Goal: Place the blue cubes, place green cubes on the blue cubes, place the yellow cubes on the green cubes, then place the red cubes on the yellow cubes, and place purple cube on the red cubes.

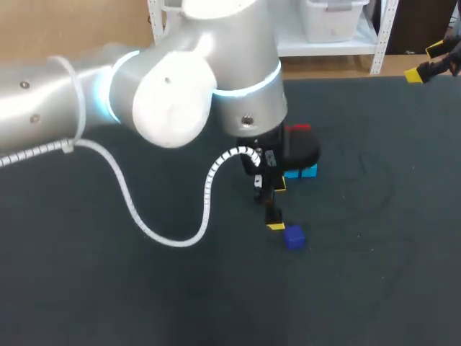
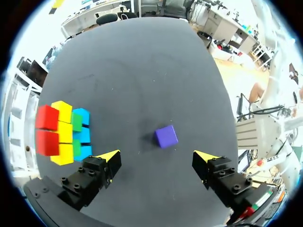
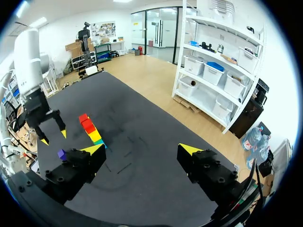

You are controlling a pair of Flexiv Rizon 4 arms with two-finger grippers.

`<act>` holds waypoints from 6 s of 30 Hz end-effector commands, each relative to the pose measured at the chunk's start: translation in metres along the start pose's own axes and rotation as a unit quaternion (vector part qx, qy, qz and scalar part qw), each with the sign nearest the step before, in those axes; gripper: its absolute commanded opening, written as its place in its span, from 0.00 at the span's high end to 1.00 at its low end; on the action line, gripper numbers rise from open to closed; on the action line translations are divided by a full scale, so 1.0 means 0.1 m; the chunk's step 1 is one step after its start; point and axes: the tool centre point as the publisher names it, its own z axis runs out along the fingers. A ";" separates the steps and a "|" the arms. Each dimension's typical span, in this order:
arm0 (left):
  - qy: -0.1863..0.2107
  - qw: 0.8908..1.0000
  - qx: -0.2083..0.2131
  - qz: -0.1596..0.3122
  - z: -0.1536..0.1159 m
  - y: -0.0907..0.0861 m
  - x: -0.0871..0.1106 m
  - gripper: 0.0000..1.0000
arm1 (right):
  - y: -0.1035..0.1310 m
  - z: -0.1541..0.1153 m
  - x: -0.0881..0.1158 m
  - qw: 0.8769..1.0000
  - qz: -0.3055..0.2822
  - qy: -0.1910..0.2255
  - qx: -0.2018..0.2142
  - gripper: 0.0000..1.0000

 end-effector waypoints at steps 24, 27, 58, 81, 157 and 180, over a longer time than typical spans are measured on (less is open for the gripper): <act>0.067 0.995 0.011 -0.079 0.55 -0.08 -0.30 0.00 | -0.01 0.01 0.00 1.000 -0.001 -0.001 -0.002 0.00; 0.070 0.993 0.005 -0.090 0.56 -0.10 -0.28 0.00 | -0.01 0.01 0.00 1.000 -0.001 -0.001 -0.002 0.00; 0.118 0.990 -0.026 -0.070 0.34 -0.27 -0.25 1.00 | -0.01 0.01 0.00 1.000 -0.001 -0.001 -0.002 0.00; 0.123 0.986 -0.106 0.038 -0.97 -0.31 -0.19 1.00 | -0.01 0.01 0.00 1.000 -0.001 -0.001 -0.002 0.00; 0.106 0.994 -0.023 -0.018 -0.87 1.34 -0.45 1.00 | -0.01 0.01 0.00 1.000 -0.001 -0.001 -0.002 0.00; 0.115 0.993 -0.026 -0.027 -0.87 1.32 -0.41 1.00 | -0.01 0.01 0.00 1.000 -0.001 -0.001 -0.002 0.00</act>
